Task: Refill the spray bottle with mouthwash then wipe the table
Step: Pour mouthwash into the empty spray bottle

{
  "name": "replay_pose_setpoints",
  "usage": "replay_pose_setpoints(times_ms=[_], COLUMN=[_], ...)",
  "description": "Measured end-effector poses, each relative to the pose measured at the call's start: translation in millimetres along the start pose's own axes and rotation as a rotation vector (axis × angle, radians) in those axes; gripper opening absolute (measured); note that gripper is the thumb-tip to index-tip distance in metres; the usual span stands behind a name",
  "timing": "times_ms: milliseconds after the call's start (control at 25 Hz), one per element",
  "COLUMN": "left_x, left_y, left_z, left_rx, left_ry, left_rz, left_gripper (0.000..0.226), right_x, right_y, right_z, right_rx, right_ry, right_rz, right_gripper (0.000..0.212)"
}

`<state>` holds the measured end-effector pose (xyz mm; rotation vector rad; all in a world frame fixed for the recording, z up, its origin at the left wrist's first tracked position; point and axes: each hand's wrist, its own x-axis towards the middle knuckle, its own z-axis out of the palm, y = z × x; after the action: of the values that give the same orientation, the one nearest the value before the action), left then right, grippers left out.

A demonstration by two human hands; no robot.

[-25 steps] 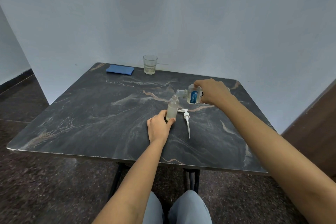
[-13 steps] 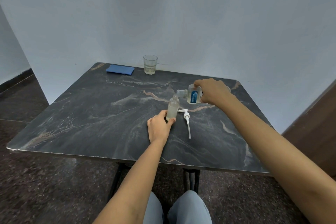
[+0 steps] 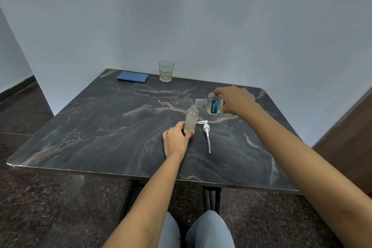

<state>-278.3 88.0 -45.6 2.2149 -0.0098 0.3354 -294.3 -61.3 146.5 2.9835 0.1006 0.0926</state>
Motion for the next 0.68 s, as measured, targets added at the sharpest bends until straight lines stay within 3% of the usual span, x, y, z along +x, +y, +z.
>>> replay_pose_setpoints(times_ms=[680], left_x=[-1.2], left_y=[0.4], left_z=[-0.7], left_rx=[-0.022], left_ry=[0.008], left_rz=[-0.004], left_gripper=[0.035], right_x=[4.5], right_y=[0.9], right_z=[1.0], right_rx=[-0.021], right_ry=[0.01], right_rz=[-0.009], right_gripper=[0.05])
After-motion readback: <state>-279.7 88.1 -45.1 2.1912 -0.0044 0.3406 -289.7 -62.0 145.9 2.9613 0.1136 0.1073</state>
